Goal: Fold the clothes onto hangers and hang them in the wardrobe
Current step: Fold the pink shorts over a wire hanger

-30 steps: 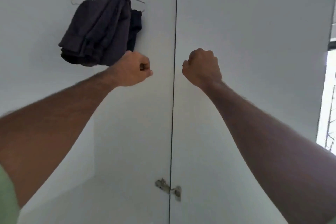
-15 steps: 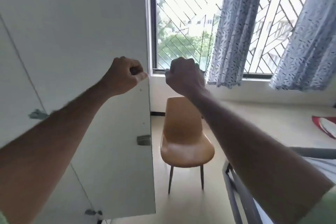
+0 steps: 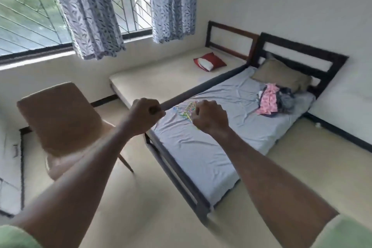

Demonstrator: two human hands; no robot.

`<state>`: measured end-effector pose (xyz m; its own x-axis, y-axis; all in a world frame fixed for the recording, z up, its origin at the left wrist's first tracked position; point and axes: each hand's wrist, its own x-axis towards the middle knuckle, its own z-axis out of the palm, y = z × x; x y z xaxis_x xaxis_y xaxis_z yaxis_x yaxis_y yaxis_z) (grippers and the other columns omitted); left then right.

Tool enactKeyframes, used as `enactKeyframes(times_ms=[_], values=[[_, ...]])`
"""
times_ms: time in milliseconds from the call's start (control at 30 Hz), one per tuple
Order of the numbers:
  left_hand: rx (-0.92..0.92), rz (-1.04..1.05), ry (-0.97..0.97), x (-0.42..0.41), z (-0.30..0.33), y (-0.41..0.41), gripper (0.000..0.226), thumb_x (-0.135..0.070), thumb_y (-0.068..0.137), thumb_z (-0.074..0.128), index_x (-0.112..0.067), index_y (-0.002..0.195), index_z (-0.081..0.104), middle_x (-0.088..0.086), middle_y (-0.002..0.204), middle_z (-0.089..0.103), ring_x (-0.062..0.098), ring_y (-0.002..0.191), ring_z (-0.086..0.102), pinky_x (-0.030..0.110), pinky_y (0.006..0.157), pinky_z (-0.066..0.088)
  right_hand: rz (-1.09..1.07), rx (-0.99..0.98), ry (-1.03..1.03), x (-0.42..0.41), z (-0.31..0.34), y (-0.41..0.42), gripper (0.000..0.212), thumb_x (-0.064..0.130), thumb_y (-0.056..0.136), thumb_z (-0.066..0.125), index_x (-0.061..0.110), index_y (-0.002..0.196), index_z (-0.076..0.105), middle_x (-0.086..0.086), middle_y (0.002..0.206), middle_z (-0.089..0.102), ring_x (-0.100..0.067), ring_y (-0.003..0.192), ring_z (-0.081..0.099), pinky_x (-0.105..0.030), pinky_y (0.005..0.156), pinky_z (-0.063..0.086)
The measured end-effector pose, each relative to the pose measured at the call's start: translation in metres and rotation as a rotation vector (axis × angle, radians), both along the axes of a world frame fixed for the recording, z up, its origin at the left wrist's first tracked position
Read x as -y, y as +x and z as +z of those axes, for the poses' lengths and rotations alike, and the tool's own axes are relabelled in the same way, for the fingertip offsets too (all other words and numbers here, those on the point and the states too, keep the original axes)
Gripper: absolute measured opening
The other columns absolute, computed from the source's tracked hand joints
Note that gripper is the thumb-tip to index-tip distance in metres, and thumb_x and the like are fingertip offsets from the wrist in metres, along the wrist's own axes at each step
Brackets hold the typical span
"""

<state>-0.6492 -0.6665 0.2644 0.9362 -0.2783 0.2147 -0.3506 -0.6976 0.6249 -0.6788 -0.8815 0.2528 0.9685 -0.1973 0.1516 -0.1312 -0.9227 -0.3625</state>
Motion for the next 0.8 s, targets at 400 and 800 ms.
enactKeyframes(times_ms=[400,800], values=[[-0.062,-0.415,0.02,0.239,-0.04,0.115,0.031,-0.018,0.085,0.075,-0.025,0.06,0.057,-0.007,0.056,0.058,0.019,0.057,0.056,0.034,0.062,0.048,-0.363,-0.057,-0.015,0.207,-0.037,0.035,0.022,0.033,0.092,0.055,0.014,0.092,0.066,-0.012,0.097,0.068,-0.038,0.094,0.065,-0.038,0.074,0.046],[-0.073,-0.644,0.068,0.48,-0.062,0.171,0.019,-0.016,0.088,0.074,-0.007,0.072,0.067,-0.01,0.055,0.056,0.007,0.057,0.055,0.021,0.06,0.038,-0.6,-0.061,0.005,0.415,-0.053,0.056,0.023,0.033,0.095,0.055,0.013,0.1,0.065,-0.012,0.102,0.065,-0.036,0.099,0.062,-0.037,0.075,0.044]])
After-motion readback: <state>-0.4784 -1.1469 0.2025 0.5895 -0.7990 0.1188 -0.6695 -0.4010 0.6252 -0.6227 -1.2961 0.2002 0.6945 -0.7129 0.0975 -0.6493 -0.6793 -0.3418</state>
